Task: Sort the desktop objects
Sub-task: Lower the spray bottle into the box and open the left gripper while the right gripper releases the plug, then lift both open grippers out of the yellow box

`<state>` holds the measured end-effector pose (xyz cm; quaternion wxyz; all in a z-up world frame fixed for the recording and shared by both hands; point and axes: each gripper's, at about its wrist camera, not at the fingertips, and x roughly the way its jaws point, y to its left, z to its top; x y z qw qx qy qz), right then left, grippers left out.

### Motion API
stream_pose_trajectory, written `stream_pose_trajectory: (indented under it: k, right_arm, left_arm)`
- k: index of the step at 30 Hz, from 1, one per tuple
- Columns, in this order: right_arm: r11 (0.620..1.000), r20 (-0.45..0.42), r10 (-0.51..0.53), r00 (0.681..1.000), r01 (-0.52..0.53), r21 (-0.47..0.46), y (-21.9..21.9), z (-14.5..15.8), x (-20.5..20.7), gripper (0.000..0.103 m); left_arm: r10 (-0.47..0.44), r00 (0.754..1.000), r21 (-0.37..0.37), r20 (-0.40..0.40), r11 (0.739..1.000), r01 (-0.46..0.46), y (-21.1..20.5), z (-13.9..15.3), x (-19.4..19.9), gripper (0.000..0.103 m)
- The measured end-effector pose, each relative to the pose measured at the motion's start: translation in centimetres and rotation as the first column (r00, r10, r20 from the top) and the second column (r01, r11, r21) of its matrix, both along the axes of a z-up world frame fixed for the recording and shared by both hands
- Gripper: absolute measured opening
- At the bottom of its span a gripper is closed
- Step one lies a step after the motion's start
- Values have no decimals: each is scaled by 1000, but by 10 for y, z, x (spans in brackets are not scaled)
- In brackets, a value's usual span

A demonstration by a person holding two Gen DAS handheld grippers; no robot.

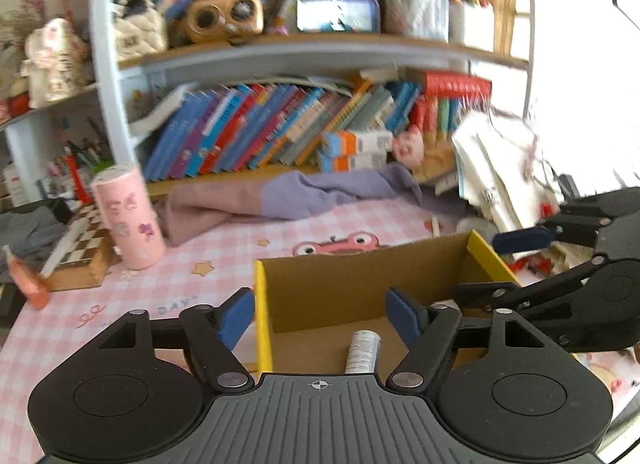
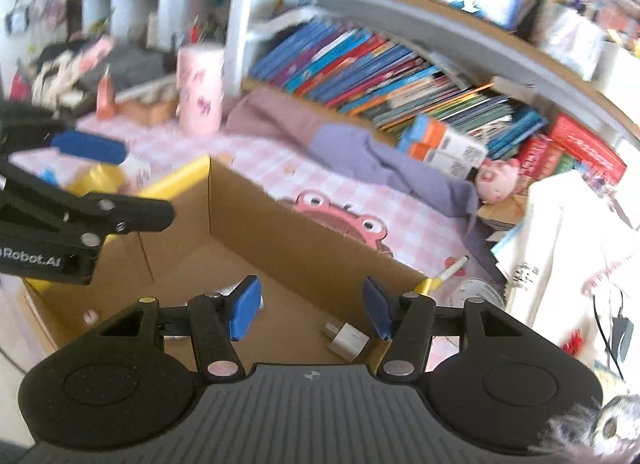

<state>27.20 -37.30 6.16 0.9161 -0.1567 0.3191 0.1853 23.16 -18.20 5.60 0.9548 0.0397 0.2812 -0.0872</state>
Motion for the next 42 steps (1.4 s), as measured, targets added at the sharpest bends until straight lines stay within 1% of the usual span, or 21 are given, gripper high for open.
stream_pose_trajectory:
  k: [5, 10, 11, 13, 14, 17, 20, 24, 30, 36, 40, 42]
  right_arm:
    - [992, 47, -96, 994, 91, 92, -4, 12, -27, 55]
    - [972, 85, -199, 976, 185, 144, -2, 15, -57, 55]
    - [966, 89, -221, 971, 206, 157, -1, 15, -64, 56]
    - [948, 94, -271, 958, 248, 200, 0, 14, -78, 61]
    - [937, 92, -294, 951, 268, 223, 1, 13, -85, 61]
    - [911, 82, -354, 932, 323, 257, 6, 8, -103, 61]
    - [892, 80, -397, 914, 365, 266, 17, 2, -122, 61]
    - [868, 83, -451, 888, 415, 274, 32, -3, -149, 61]
    - [822, 56, -526, 849, 490, 290, 65, -15, -195, 62]
    - [809, 32, -547, 837, 519, 276, 99, -29, -233, 64]
    - [811, 18, -547, 837, 524, 261, 117, -37, -249, 64]
    - [806, 22, -558, 830, 536, 251, 125, -40, -257, 64]
  left_arm:
    - [41, 998, -40, 40, 998, -40, 16, 3, -28, 79]
    - [62, 997, -55, 51, 997, -59, 32, 2, -51, 80]
    - [64, 997, -57, 53, 996, -61, 35, 2, -56, 83]
    - [67, 996, -63, 62, 996, -63, 42, 0, -66, 88]
    - [70, 995, -65, 74, 996, -66, 46, 0, -71, 90]
    - [74, 993, -68, 92, 995, -68, 56, -3, -86, 90]
    - [53, 994, -65, 96, 997, -47, 65, -6, -99, 90]
    - [30, 995, -30, 92, 999, -27, 78, -11, -120, 90]
    - [25, 999, -34, 46, 999, -24, 102, -21, -149, 90]
    - [-4, 1000, 8, 22, 1000, 4, 122, -32, -180, 90]
    - [-14, 1000, 31, 2, 999, 14, 134, -40, -196, 90]
    - [-22, 1000, 49, -16, 999, 22, 140, -45, -201, 90]
